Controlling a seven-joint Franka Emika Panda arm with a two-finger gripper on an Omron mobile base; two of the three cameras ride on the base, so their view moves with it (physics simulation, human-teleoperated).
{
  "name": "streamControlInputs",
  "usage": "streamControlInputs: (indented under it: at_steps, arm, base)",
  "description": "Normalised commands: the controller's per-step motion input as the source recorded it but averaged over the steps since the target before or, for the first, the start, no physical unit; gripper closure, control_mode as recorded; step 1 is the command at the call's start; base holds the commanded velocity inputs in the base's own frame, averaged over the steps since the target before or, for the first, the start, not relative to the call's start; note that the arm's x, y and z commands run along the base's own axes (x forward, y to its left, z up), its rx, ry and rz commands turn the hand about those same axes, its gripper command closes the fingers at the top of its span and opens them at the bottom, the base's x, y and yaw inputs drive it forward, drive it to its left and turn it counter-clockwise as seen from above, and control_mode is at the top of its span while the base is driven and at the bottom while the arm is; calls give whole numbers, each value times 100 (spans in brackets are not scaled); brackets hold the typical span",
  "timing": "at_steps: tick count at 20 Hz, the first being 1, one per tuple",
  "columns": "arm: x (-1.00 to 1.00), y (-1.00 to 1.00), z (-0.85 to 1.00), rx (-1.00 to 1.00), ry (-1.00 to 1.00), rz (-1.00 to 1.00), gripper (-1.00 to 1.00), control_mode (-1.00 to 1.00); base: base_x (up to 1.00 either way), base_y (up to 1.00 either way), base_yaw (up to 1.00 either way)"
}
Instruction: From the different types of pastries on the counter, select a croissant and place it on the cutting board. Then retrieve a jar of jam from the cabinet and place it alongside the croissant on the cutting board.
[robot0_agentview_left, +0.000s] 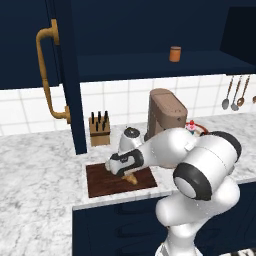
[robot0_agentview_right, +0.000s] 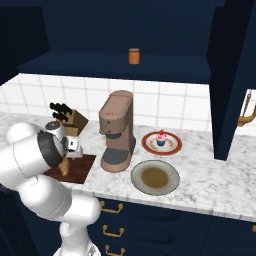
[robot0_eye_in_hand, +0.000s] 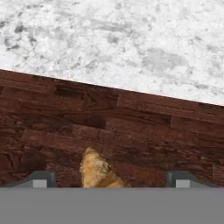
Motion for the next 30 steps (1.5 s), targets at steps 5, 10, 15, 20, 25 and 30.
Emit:
streamControlInputs:
  at_steps: [5,10,15,20,25,30]
  arm:
    - [0,-1,64,-1,0,0,-100,-100]
    - [-2,-1,93,0,0,0,-100,-100]
    - [-4,0,94,-1,-1,0,-100,-100]
    - [-9,0,99,0,0,-4,-100,-100]
    - [-3,0,82,0,0,-9,-100,-100]
    - [-15,-7,91,0,-2,-8,-100,-100]
  base:
    - [0,0,0]
    - [0,0,0]
    - [0,0,0]
    - [0,0,0]
    - [0,0,0]
    - [0,0,0]
